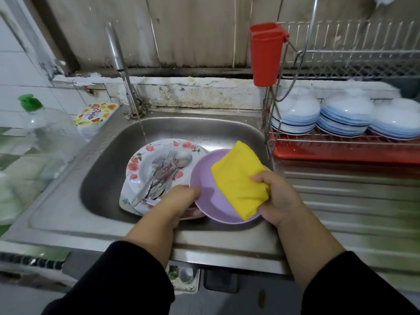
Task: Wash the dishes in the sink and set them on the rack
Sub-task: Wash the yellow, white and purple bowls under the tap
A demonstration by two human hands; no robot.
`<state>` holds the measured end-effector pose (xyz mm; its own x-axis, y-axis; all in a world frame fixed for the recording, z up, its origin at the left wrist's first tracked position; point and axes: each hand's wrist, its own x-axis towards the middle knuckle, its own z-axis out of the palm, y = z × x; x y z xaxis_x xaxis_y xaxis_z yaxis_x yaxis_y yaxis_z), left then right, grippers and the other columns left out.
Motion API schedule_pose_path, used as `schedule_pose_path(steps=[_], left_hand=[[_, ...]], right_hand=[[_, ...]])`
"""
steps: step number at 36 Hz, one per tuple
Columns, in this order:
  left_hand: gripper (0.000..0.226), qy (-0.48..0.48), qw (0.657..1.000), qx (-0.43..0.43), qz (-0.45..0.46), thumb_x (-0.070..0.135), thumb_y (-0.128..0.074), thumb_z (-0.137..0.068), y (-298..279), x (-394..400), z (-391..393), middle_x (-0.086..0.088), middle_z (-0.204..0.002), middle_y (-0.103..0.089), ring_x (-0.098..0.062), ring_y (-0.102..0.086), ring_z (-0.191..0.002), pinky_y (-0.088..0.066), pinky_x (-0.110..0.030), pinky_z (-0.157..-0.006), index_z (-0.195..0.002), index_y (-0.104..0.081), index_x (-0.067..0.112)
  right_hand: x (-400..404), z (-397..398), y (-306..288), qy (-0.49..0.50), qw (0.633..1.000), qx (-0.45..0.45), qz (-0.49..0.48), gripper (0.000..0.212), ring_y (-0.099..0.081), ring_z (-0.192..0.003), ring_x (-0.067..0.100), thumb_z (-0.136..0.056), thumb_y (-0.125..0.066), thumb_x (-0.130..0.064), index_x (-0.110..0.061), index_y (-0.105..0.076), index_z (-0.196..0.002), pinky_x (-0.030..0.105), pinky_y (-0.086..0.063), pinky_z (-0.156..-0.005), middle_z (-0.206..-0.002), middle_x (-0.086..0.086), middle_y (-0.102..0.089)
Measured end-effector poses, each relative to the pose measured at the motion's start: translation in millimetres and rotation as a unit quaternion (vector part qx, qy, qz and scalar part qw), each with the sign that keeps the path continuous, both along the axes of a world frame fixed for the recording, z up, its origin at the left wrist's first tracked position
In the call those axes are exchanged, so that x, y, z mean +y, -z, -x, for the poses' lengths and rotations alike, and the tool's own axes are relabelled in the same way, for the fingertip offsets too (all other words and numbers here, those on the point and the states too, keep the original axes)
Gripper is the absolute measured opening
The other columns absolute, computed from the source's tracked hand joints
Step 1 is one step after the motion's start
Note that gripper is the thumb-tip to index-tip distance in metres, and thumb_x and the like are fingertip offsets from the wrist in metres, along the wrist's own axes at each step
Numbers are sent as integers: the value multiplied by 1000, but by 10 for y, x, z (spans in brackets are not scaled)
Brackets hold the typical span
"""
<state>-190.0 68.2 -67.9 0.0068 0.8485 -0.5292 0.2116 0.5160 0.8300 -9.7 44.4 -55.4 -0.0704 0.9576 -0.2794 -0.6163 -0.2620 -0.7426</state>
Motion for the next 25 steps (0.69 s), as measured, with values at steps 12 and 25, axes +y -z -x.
schedule_pose_path(steps=[12,25], left_hand=[[22,-104,962,-248,-54,22,-44,-95,-85,38,75,-5,-82,-72,-25,-63,-82,-48,-33,-74,-97,-64,13],[64,-132,925,-328,-141,55,-51,-77,-151,61,139,-1,-117,-68,-18,-66,-102,-51,-32,-73,-132,-52,23]], right_hand=[[-7,32,-61,24,999,13,29,34,-61,-86,30,-87,-35,1,-13,-60,-107,36,-48,-76,-100,11,-67],[-43,6,-195,10,1000,-23,5,32,-67,-71,22,-88,-38,-4,-12,-61,-109,31,-52,-63,-88,6,-72]])
